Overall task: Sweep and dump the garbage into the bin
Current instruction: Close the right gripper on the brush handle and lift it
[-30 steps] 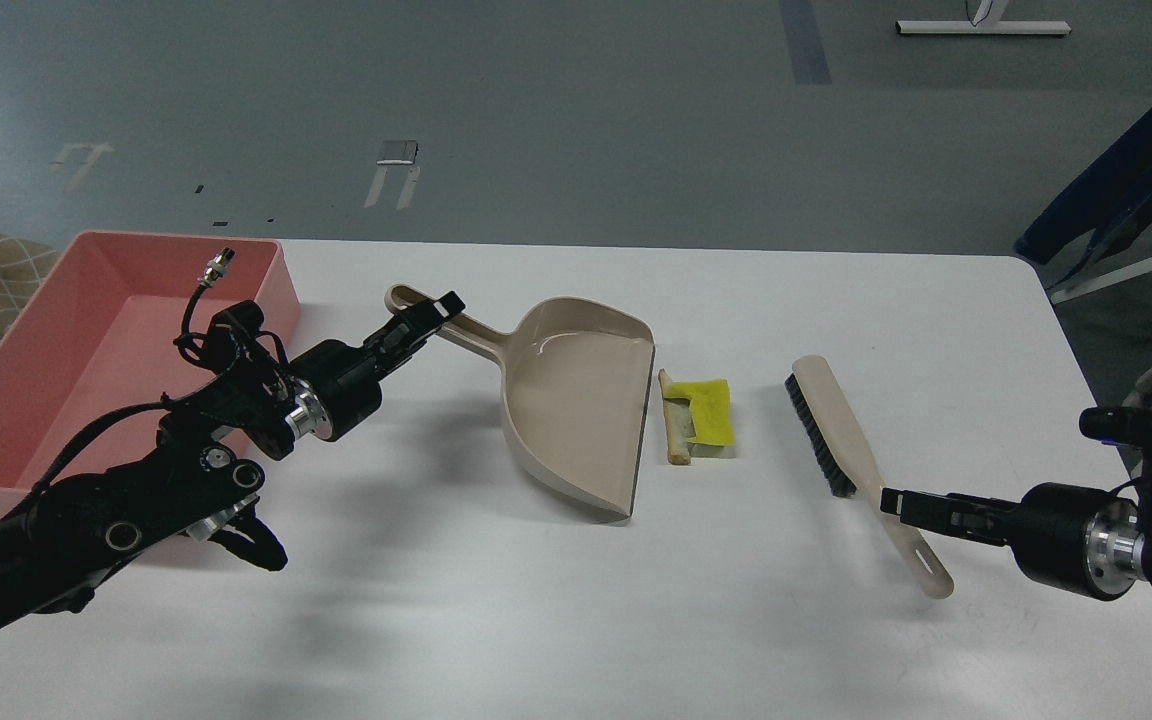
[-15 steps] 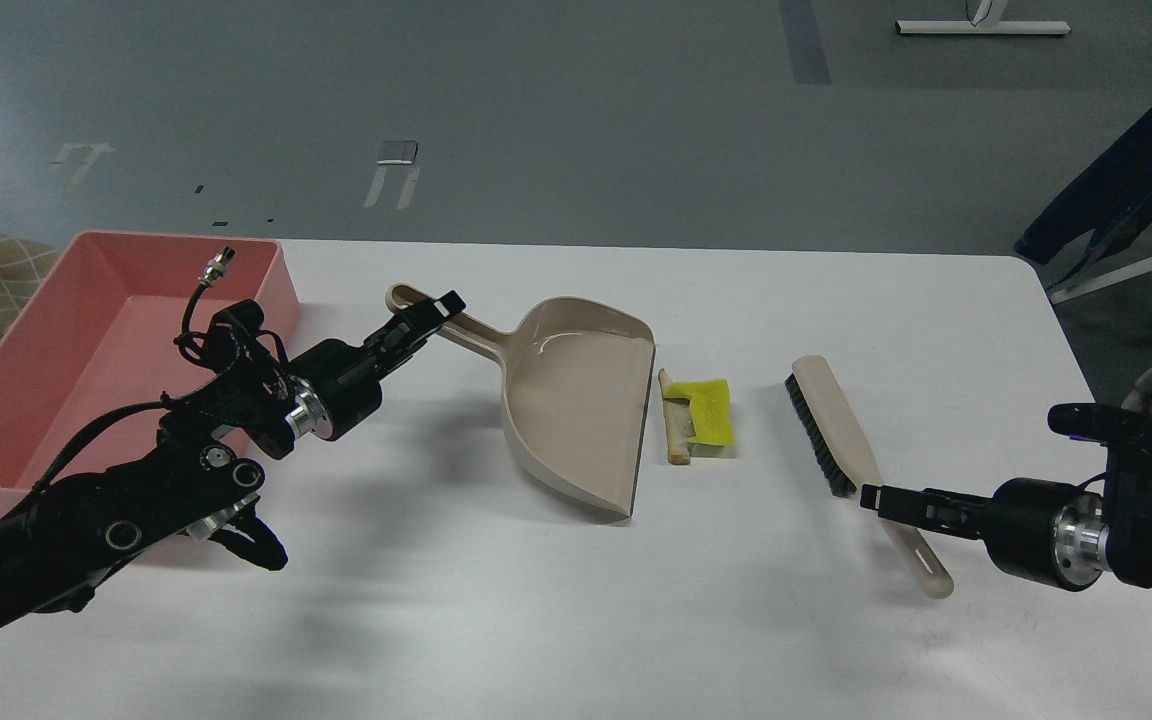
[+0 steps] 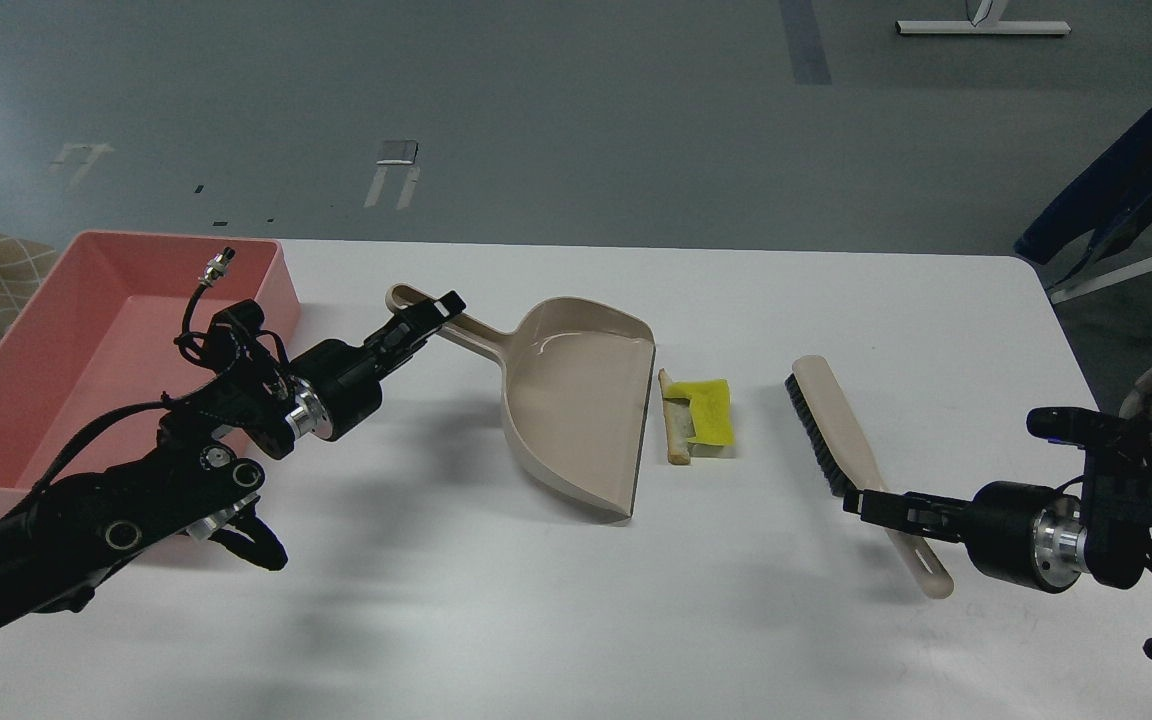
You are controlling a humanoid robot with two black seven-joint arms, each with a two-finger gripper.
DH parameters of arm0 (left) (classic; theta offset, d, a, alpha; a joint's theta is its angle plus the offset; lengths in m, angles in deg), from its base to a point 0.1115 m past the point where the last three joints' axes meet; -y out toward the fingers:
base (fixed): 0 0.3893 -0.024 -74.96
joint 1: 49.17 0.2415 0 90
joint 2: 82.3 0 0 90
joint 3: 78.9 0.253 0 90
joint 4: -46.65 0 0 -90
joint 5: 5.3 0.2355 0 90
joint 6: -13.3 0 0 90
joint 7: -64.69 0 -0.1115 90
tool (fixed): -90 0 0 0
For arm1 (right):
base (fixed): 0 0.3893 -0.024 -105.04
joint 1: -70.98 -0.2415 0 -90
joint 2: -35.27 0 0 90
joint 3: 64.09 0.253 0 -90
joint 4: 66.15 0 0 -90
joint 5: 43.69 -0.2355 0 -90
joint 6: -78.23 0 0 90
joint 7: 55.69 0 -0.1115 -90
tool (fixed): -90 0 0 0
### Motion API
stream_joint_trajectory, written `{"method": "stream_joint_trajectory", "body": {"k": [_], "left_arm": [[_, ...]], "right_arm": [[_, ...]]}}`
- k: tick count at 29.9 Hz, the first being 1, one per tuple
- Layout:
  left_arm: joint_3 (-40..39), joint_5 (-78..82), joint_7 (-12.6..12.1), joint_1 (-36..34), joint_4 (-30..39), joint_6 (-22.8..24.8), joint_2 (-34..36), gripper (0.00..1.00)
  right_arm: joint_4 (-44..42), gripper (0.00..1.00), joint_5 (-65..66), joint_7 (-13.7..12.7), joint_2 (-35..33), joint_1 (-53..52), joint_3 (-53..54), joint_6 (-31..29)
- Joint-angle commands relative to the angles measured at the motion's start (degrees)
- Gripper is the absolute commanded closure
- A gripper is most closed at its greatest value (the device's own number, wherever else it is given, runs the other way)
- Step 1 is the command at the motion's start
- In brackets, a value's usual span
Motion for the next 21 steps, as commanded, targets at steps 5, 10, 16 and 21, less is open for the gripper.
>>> {"method": "stream_joint_trajectory", "body": {"k": [5,10,16,21], "left_arm": [[-0.1,0.0,0.0,0.0,0.0,0.0,0.0,1.00],[-0.1,0.0,-0.1,0.1,0.0,0.0,0.0,1.00],[-0.1,0.0,0.0,0.0,0.0,0.0,-0.1,1.00],[-0.1,0.0,-0.1,0.0,0.0,0.0,-0.1,1.00]], "right_arm": [[-0.5,0.50,0.1,-0.2,0.5,0.1,0.0,0.0],[-0.4,0.56,0.1,-0.4,0.5,0.3,0.0,0.0],[-0.4,0.68,0.1,-1.5,0.6,0.4,0.0,0.1],[-0.4,0.94,0.0,-1.6,0.5,0.4,0.0,-0.1]]}}
